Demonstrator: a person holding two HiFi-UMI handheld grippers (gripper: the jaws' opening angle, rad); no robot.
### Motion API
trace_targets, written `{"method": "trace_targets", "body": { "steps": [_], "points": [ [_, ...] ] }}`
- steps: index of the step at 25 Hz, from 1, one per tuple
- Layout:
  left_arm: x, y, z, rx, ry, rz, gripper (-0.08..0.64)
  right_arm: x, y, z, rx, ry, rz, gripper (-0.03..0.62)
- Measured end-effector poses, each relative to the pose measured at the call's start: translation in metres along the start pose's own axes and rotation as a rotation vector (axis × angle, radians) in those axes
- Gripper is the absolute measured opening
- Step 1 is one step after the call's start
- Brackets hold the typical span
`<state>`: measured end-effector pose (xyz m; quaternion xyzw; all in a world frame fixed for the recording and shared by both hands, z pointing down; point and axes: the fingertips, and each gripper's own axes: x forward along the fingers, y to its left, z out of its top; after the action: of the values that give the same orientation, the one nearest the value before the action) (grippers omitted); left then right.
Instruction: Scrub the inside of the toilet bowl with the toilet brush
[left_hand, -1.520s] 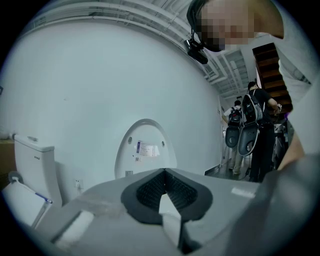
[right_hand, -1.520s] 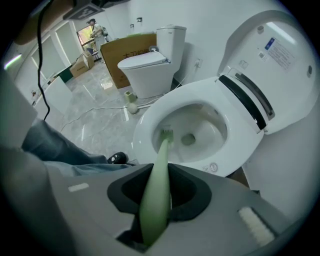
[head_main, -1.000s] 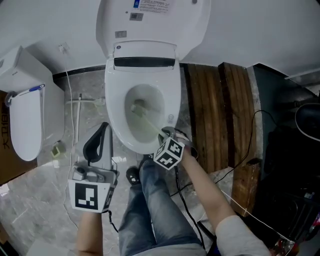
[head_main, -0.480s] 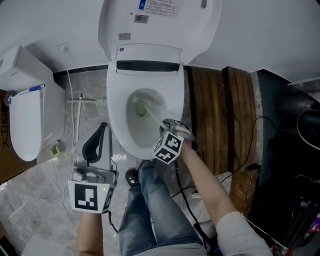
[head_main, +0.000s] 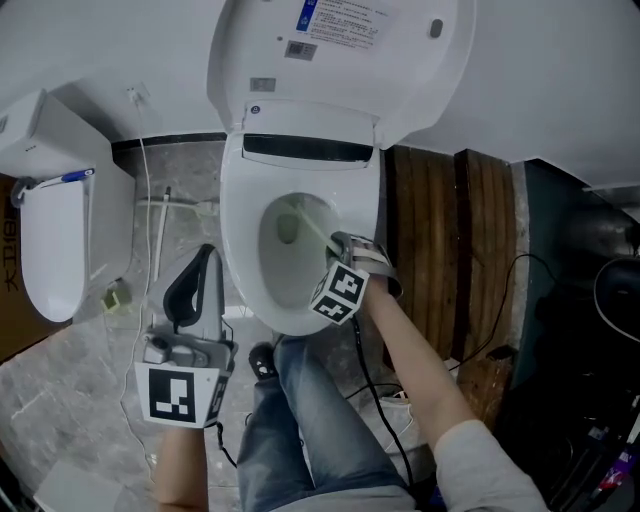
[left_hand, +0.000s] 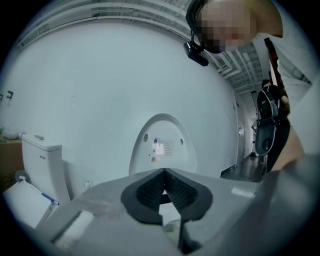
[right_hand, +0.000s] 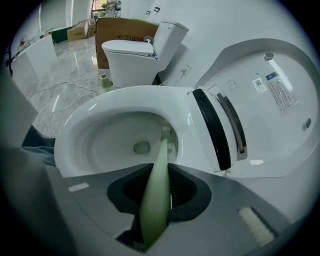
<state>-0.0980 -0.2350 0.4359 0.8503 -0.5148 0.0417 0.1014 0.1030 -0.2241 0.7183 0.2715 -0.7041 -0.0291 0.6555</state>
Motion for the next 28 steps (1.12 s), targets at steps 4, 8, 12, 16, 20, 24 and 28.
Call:
{"method": "trace_targets", "body": {
  "steps": [4, 8, 12, 16, 20, 24, 28],
  "points": [
    [0.008, 0.01, 0.0, -0.007, 0.001, 0.022, 0.003, 0.01, -0.015, 0.007, -0.041, 0.017, -0.035, 0.088],
    [0.013, 0.018, -0.001, -0.01, 0.004, 0.039, 0.003, 0.016, -0.023, 0.012, -0.11, 0.06, -0.081, 0.086],
    [0.014, 0.018, -0.003, -0.014, 0.007, 0.042, 0.003, 0.021, -0.028, -0.005, -0.095, 0.135, -0.088, 0.086],
    [0.013, 0.015, -0.002, -0.014, 0.004, 0.037, 0.003, 0.018, -0.031, -0.019, -0.089, 0.179, -0.109, 0.085],
    [0.009, 0.009, -0.002, -0.005, 0.005, 0.025, 0.003, 0.015, -0.029, -0.033, -0.07, 0.236, -0.121, 0.086],
    [0.004, 0.002, 0.001, -0.001, -0.011, 0.007, 0.003, 0.011, -0.02, -0.045, -0.059, 0.284, -0.108, 0.086],
    [-0.001, -0.002, 0.0, 0.004, 0.004, 0.003, 0.003, 0.007, -0.01, -0.059, -0.052, 0.339, -0.087, 0.086]
  ]
}}
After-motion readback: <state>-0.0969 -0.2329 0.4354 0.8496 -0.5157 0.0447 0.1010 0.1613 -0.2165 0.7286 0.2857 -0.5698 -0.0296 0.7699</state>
